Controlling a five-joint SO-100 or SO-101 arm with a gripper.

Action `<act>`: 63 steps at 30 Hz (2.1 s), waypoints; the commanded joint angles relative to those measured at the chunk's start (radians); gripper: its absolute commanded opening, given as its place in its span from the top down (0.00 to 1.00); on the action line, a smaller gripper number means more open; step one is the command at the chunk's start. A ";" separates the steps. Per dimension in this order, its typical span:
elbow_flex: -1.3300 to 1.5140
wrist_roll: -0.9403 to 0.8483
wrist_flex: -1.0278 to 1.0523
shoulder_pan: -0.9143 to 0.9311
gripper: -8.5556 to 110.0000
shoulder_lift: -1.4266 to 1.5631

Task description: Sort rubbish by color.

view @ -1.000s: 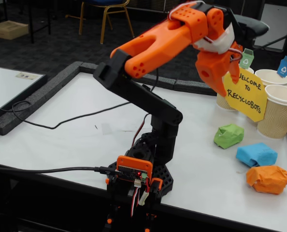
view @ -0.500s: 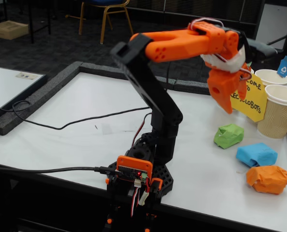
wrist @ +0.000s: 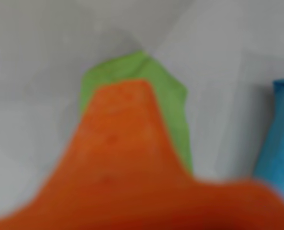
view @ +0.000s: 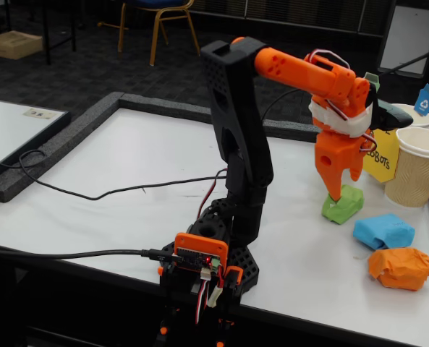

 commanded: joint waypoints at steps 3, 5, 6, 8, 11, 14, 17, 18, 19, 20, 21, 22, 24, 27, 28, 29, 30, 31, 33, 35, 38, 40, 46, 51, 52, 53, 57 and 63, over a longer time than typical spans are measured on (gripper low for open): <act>-0.052 -0.018 -0.028 0.025 0.73 -0.025; -0.054 -0.018 -0.028 0.025 0.73 -0.035; -0.054 -0.018 -0.028 0.025 0.72 -0.038; -0.054 -0.018 -0.028 0.025 0.71 -0.043; -0.052 -0.020 -0.028 0.025 0.69 -0.057; -0.051 -0.020 -0.044 0.025 0.70 -0.074; -0.051 -0.020 -0.067 0.025 0.76 -0.081; -0.051 -0.020 -0.078 0.025 0.80 -0.081; -0.049 -0.020 -0.087 0.025 0.84 -0.083; -0.049 -0.020 -0.097 0.025 0.86 -0.083; -0.048 -0.020 -0.106 0.025 0.87 -0.083; -0.046 -0.020 -0.115 0.025 0.88 -0.083; -0.046 -0.020 -0.123 0.025 0.90 -0.083; -0.046 -0.020 -0.129 0.025 0.93 -0.083; -0.048 -0.020 -0.129 0.025 0.93 -0.081; -0.048 -0.020 -0.129 0.025 0.93 -0.081; -0.054 -0.020 -0.124 0.025 0.93 -0.080; -0.063 -0.020 -0.114 0.025 0.93 -0.077; -0.097 -0.020 -0.083 0.025 0.93 -0.064; -0.141 -0.020 -0.051 0.025 0.93 -0.040; -0.224 -0.018 0.011 0.025 0.93 0.018; -0.279 -0.018 0.057 0.023 0.93 0.063; -0.428 -0.018 0.173 0.023 0.93 0.181; -0.499 -0.018 0.273 0.023 0.93 0.273; -0.514 -0.018 0.291 0.023 0.93 0.284; -0.528 -0.018 0.308 0.023 0.93 0.291; -0.526 -0.018 0.328 0.023 0.93 0.301; -0.345 -0.018 0.293 0.025 0.89 0.287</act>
